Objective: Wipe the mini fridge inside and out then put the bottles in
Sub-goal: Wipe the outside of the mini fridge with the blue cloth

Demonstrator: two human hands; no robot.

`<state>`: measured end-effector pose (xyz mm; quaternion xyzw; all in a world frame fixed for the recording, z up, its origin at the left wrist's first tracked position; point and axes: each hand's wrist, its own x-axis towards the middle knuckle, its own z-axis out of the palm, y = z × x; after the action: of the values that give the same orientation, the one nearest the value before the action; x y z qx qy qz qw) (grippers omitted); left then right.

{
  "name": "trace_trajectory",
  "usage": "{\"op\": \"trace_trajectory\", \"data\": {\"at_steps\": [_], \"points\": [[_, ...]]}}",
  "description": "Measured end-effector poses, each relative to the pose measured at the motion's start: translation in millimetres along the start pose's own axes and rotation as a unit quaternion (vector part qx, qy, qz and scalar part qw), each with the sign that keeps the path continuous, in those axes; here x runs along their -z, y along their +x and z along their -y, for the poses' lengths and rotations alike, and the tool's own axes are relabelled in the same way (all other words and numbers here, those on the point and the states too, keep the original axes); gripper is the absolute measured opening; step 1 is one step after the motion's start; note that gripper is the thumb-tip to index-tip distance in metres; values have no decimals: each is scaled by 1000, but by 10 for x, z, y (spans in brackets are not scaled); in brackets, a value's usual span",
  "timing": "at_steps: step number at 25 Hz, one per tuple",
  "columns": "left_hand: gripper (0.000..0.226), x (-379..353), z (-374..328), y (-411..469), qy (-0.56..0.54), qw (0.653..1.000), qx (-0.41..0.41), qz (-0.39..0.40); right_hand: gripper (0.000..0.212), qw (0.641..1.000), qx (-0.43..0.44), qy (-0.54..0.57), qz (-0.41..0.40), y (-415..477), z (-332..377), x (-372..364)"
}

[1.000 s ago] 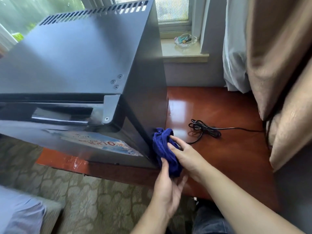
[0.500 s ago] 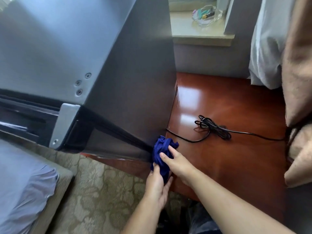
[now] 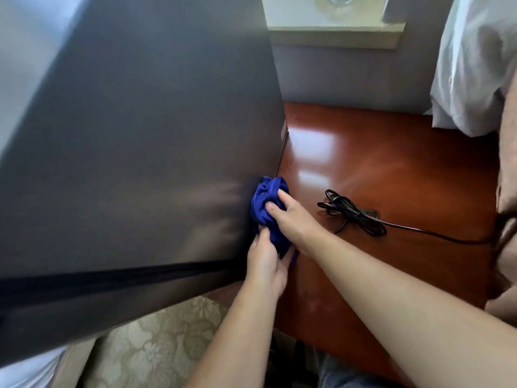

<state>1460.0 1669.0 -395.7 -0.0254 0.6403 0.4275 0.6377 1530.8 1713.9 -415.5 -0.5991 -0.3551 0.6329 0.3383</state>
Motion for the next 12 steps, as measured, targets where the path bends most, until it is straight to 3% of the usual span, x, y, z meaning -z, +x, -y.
{"op": "trace_trajectory", "data": {"at_steps": [8, 12], "points": [[26, -1068, -317, 628, 9, 999, -16, 34, 27, 995, 56, -54, -62, 898, 503, 529], [18, -1226, -328, 778, -4, 999, -20, 25, 24, 994, 65, -70, -43, 1110, 521, 697]]}}
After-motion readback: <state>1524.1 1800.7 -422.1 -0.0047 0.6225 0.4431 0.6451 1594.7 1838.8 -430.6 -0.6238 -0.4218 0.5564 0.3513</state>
